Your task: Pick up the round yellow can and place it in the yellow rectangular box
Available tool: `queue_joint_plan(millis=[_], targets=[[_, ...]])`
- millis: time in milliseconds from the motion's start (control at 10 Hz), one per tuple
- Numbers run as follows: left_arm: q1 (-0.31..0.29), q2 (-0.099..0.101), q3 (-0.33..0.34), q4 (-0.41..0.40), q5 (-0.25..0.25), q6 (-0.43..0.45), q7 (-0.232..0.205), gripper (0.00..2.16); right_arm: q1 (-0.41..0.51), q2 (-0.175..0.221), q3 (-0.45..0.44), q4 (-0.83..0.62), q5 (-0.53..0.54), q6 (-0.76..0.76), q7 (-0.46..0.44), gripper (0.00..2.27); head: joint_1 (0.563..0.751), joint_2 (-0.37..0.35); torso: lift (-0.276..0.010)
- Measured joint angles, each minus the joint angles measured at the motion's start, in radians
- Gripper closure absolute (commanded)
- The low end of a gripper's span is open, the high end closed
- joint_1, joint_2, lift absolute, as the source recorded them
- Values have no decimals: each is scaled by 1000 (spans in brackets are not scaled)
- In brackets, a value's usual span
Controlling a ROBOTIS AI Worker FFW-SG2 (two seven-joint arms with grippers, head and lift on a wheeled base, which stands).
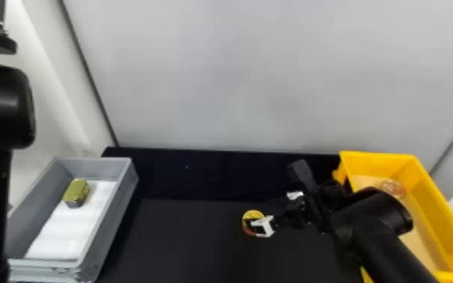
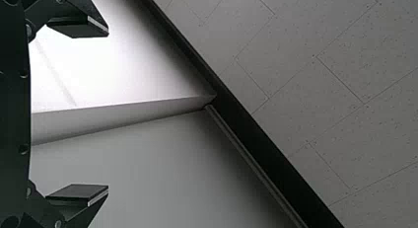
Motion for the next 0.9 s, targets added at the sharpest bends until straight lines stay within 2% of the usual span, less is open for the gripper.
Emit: queue_joint_plan(millis=[500, 900], targets=[[-19, -14, -32, 29, 1, -23, 1, 154, -66, 3, -16, 166, 7, -70, -54, 128, 663, 54, -10], [-24, -20, -55, 46, 4, -44, 1, 153, -97, 22, -14, 264, -22, -134, -88, 134, 663, 54, -10]])
